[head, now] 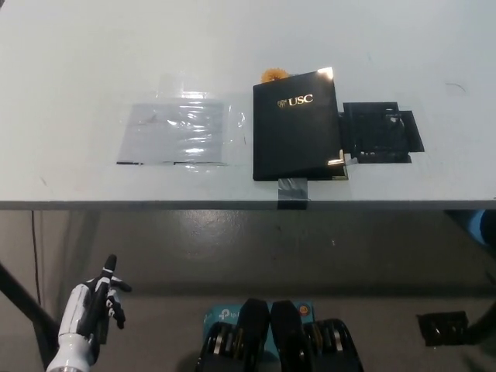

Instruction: The robot uses its right hand to push the cover of the diary kept in the middle of the desk towards the left to open it

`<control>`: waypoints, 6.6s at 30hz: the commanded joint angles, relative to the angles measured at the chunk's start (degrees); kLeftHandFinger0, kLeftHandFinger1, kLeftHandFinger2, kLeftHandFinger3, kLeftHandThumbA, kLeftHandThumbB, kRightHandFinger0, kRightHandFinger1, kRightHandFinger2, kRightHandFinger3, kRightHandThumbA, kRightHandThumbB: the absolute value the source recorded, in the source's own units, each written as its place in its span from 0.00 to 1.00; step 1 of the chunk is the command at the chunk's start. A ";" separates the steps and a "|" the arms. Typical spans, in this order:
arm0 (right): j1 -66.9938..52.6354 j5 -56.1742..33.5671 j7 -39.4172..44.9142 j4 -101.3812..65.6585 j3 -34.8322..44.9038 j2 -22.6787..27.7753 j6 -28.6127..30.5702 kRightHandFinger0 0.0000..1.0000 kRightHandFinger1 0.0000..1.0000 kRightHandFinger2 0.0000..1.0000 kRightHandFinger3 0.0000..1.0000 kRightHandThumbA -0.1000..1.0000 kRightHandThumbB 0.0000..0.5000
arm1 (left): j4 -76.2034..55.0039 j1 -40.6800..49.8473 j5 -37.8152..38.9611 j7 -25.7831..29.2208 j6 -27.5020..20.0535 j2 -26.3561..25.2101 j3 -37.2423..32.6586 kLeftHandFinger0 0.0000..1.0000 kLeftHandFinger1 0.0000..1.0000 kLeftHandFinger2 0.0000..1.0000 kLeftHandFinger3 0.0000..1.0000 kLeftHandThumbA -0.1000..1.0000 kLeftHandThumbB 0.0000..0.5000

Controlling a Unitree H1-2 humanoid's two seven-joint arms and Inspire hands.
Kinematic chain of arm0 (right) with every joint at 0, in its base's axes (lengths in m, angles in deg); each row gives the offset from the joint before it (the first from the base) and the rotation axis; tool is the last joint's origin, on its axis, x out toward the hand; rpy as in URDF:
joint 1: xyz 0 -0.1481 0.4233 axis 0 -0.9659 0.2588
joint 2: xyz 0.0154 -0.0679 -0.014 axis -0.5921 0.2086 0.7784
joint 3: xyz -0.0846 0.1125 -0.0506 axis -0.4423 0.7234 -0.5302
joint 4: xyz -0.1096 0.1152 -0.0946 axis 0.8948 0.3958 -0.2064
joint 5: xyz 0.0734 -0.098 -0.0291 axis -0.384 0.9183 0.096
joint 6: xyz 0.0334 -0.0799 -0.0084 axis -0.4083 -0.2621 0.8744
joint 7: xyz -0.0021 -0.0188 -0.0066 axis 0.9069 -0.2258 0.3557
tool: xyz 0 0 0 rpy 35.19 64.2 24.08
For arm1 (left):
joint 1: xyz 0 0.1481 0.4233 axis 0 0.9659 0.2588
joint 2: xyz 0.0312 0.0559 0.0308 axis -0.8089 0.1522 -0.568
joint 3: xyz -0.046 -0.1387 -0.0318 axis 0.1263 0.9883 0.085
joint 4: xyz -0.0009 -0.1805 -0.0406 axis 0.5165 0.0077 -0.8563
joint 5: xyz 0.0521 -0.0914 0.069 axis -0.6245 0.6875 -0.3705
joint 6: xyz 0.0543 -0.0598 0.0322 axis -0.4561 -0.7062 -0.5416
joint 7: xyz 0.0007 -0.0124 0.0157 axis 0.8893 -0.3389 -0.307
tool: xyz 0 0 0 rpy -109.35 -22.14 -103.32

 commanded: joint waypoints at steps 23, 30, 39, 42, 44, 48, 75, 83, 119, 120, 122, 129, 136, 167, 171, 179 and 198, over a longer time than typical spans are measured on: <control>28.79 -16.45 -7.77 -10.08 -3.84 -3.99 -18.83 0.78 0.82 0.86 0.98 1.00 0.33 | -0.87 -0.30 0.18 0.76 -0.06 0.28 -0.07 0.19 0.17 0.13 0.31 0.93 0.55; 35.93 -31.42 -16.74 3.49 1.85 -9.22 -18.83 1.00 1.00 1.00 1.00 1.00 0.37 | -1.16 -0.26 0.26 0.78 0.04 0.47 -0.09 0.19 0.18 0.14 0.31 0.94 0.61; 38.54 -37.62 -20.52 12.04 14.42 -20.81 -18.82 1.00 1.00 1.00 1.00 1.00 0.33 | -0.55 -0.58 0.40 0.60 -0.63 0.40 -0.14 0.19 0.17 0.11 0.29 0.96 0.66; 37.31 -35.90 -18.52 14.10 15.15 -23.76 -17.02 1.00 1.00 1.00 1.00 1.00 0.34 | -1.17 -0.37 0.53 0.60 -0.26 0.52 -0.11 0.18 0.16 0.11 0.29 0.96 0.66; 36.35 -35.84 -16.77 15.22 15.55 -25.03 -16.23 1.00 1.00 1.00 1.00 1.00 0.35 | -1.23 -0.31 0.42 0.44 -0.31 0.34 -0.29 0.18 0.17 0.12 0.30 0.96 0.63; 34.35 -35.05 -14.00 17.30 15.16 -26.31 -14.34 1.00 1.00 1.00 1.00 1.00 0.38 | -0.82 -0.42 0.14 0.61 -0.52 0.22 -0.42 0.16 0.16 0.12 0.31 0.98 0.63; 37.57 -31.91 -9.22 28.93 7.33 -27.34 -9.48 1.00 1.00 1.00 1.00 1.00 0.50 | 0.11 -0.68 -0.89 0.82 -0.62 0.98 -3.14 0.13 0.13 0.10 0.29 0.99 0.65; 43.99 -30.18 -12.41 33.64 6.52 -26.70 -8.81 0.97 1.00 1.00 1.00 1.00 0.54 | -0.34 -0.86 -1.30 0.75 0.38 0.83 -3.69 0.15 0.15 0.11 0.31 1.00 0.68; 42.46 -1.02 -11.25 40.08 -22.82 -25.86 -0.19 1.00 1.00 1.00 1.00 1.00 0.55 | 0.71 -3.62 -2.32 -1.22 -0.66 -1.49 -6.86 0.11 0.11 0.05 0.24 1.00 0.75; 42.59 -0.07 -11.18 40.87 -23.84 -25.59 0.53 1.00 1.00 1.00 1.00 1.00 0.58 | 0.61 -3.75 -2.19 -1.03 -0.23 -1.33 -6.72 0.12 0.11 0.05 0.23 1.00 0.78; 43.00 3.16 -10.09 42.01 -27.02 -24.16 0.86 1.00 1.00 1.00 1.00 1.00 0.57 | 0.64 -4.03 -2.23 -0.83 0.02 -1.27 -6.79 0.16 0.14 0.05 0.23 1.00 0.82; 43.50 9.11 -10.16 43.73 -32.39 -21.75 1.97 1.00 1.00 1.00 1.00 1.00 0.57 | 0.12 -4.54 -1.99 -0.83 0.38 -1.28 -6.91 0.13 0.10 0.04 0.20 1.00 0.74; 44.26 15.50 -9.91 44.14 -36.66 -18.48 2.97 1.00 1.00 1.00 1.00 1.00 0.55 | 0.06 -4.37 -2.16 -0.56 0.58 -1.27 -7.10 0.15 0.11 0.03 0.19 1.00 0.79; 47.47 30.00 12.25 24.76 -50.37 -2.22 -5.30 0.48 0.55 0.62 0.90 1.00 0.59 | 0.69 -3.95 -1.09 -0.85 0.45 -2.29 -6.90 0.18 0.14 0.07 0.26 1.00 0.64; 46.30 23.57 18.68 12.83 -40.97 0.15 -16.33 0.93 0.97 1.00 1.00 1.00 0.53 | 1.41 -3.73 -0.99 -0.63 0.00 -2.35 -6.45 0.24 0.13 0.04 0.22 1.00 0.61; 42.19 6.08 22.85 0.49 -22.70 2.39 -18.83 1.00 1.00 1.00 1.00 1.00 0.50 | 1.23 -2.52 -0.80 -0.16 0.18 -1.82 -5.25 0.20 0.12 0.04 0.21 1.00 0.63; 15.85 -6.87 9.73 -13.54 2.73 0.19 -12.79 0.84 0.90 0.95 1.00 1.00 0.21 | 0.37 -0.85 -0.32 0.32 -0.71 -1.51 -3.13 0.17 0.15 0.11 0.25 1.00 0.69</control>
